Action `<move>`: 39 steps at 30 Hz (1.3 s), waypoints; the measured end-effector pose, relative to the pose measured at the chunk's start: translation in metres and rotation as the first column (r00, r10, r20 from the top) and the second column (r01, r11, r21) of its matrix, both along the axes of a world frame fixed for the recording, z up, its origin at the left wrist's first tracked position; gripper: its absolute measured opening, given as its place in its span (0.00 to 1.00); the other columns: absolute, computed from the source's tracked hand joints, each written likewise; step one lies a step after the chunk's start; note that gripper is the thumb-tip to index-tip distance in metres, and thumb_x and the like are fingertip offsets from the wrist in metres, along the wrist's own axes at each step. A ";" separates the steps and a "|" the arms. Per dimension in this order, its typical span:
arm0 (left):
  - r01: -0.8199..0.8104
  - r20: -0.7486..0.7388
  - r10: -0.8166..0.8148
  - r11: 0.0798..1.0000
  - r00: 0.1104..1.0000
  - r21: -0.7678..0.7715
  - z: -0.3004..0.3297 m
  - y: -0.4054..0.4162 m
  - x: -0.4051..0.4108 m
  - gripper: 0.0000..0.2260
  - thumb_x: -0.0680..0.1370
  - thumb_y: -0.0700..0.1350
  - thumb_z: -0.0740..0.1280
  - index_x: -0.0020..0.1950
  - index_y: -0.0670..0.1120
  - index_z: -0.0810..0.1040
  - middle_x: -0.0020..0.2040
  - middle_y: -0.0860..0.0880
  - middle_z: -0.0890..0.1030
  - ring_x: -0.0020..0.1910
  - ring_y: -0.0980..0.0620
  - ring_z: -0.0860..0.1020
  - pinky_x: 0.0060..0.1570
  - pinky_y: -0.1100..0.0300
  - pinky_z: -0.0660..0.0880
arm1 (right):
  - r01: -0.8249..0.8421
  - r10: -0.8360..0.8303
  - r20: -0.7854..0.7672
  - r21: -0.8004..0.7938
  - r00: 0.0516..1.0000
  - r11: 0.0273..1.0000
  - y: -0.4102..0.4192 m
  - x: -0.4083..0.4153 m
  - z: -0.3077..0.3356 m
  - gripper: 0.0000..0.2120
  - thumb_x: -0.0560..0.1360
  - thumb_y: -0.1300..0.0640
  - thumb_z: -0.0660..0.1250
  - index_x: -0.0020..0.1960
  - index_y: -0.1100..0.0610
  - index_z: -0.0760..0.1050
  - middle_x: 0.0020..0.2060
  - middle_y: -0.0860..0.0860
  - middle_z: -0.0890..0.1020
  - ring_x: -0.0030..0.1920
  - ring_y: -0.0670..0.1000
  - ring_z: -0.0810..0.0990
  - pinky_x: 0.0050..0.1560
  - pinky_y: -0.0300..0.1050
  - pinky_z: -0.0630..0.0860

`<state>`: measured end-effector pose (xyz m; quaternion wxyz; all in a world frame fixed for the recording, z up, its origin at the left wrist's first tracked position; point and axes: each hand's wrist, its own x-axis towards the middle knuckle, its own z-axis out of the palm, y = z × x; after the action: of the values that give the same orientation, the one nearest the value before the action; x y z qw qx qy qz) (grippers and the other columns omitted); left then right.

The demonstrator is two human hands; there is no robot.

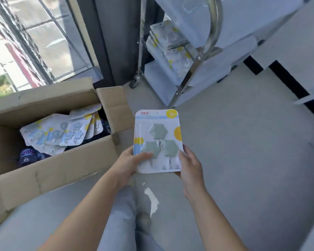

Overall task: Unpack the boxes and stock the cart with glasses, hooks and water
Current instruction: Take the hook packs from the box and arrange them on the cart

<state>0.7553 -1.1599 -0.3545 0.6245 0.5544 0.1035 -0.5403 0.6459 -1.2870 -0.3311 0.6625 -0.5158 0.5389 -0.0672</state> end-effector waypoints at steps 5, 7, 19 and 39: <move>0.118 0.035 -0.119 0.992 0.992 0.045 -0.003 -0.080 -0.012 0.21 0.63 0.43 0.72 0.55 0.42 0.78 0.47 0.44 0.82 0.40 0.48 0.80 0.33 0.61 0.77 | 0.155 -0.156 -0.068 -0.021 0.985 0.988 -0.062 -0.025 -0.003 0.12 0.76 0.62 0.63 0.59 0.55 0.75 0.47 0.53 0.83 0.48 0.54 0.81 0.52 0.48 0.75; 0.149 0.048 -0.152 0.987 0.987 0.055 -0.005 -0.118 -0.017 0.19 0.63 0.43 0.72 0.53 0.43 0.78 0.45 0.46 0.82 0.38 0.50 0.81 0.32 0.62 0.76 | 0.191 -0.191 -0.057 -0.016 0.980 0.982 -0.093 -0.036 -0.008 0.07 0.76 0.63 0.64 0.50 0.55 0.79 0.46 0.53 0.83 0.45 0.53 0.80 0.50 0.50 0.76; 0.119 0.099 -0.131 0.986 0.986 0.113 -0.009 -0.335 -0.094 0.09 0.75 0.35 0.67 0.50 0.48 0.77 0.42 0.50 0.81 0.34 0.56 0.81 0.34 0.63 0.78 | 0.079 -0.083 -0.038 -0.108 0.996 0.991 -0.313 -0.109 -0.018 0.10 0.74 0.63 0.63 0.39 0.70 0.70 0.32 0.53 0.65 0.35 0.50 0.61 0.35 0.41 0.59; -0.121 0.169 0.080 0.960 0.982 0.253 -0.032 -0.589 -0.028 0.15 0.75 0.39 0.68 0.61 0.46 0.74 0.50 0.48 0.80 0.42 0.53 0.79 0.39 0.60 0.76 | -0.279 0.271 -0.088 -0.103 0.959 0.955 -0.608 -0.002 -0.037 0.10 0.77 0.63 0.60 0.39 0.58 0.76 0.32 0.51 0.72 0.32 0.48 0.66 0.31 0.38 0.64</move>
<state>0.7275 -1.7488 -0.3869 0.5786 0.6669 0.1527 -0.4440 0.6439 -1.8948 -0.3678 0.6147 -0.6249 0.4810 0.0140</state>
